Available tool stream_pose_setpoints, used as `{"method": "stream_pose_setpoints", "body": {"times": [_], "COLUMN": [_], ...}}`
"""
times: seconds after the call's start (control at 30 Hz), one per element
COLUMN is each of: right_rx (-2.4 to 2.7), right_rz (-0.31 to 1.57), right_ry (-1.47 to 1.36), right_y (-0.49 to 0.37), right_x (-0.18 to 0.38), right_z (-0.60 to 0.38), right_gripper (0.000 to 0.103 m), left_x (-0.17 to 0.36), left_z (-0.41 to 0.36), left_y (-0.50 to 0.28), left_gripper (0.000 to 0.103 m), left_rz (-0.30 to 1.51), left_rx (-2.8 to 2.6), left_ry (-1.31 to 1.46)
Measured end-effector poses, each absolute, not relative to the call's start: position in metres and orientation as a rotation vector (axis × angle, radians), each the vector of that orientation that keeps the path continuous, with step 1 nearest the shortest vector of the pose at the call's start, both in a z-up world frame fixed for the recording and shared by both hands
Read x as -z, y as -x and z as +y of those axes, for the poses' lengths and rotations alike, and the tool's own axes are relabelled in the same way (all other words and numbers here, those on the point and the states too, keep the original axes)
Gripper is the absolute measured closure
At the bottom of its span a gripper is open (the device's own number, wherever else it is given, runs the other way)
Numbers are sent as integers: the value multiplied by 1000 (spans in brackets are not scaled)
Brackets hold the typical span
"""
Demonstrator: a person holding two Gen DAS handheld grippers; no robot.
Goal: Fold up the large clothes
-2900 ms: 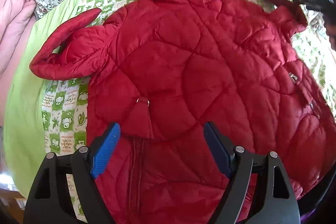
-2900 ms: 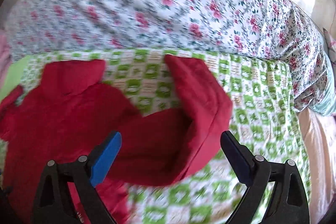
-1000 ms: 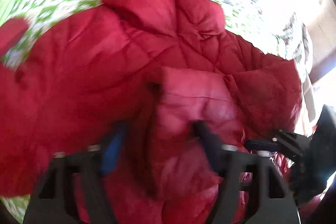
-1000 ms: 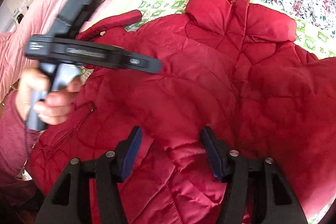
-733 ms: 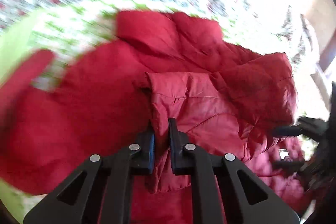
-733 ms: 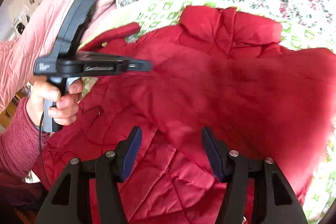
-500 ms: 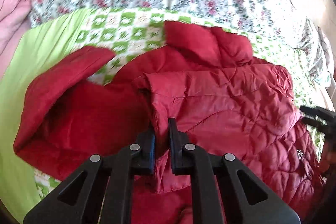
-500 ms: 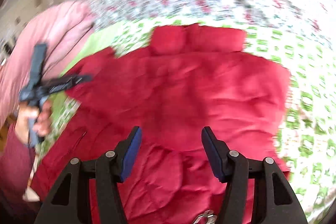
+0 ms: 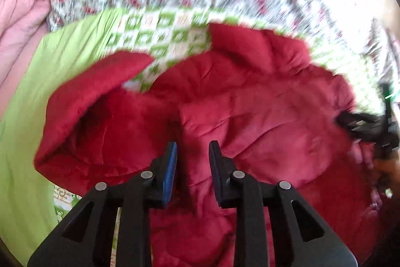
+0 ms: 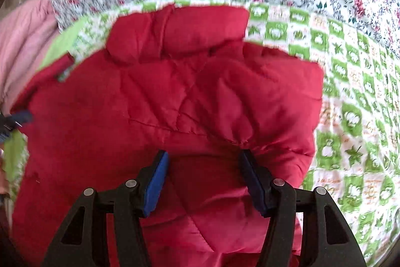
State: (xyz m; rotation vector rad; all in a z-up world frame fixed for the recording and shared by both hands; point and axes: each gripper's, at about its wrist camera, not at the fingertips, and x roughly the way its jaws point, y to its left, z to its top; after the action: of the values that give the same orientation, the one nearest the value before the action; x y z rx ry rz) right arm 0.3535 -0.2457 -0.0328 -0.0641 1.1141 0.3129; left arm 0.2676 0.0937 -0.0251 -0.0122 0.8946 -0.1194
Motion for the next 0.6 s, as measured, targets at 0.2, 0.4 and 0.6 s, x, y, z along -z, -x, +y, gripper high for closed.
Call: {"method": "stream_pose_setpoints", "body": {"times": [0.2, 0.4, 0.6], "right_rx": [-294, -289, -359], "right_rz": [1102, 1107, 1015], "right_ry": [96, 91, 129], "right_y": [-354, -351, -331], "right_x": [43, 31, -10], "right_z": [-240, -243, -209], "right_gripper": [41, 41, 40], "left_x": [29, 85, 84], "left_z": [40, 11, 13], "left_y": [-274, -299, -297], "left_gripper": [80, 79, 79], "left_rz": [904, 1011, 1017], "left_rx": [312, 278, 295], "left_ry": [21, -98, -83]}}
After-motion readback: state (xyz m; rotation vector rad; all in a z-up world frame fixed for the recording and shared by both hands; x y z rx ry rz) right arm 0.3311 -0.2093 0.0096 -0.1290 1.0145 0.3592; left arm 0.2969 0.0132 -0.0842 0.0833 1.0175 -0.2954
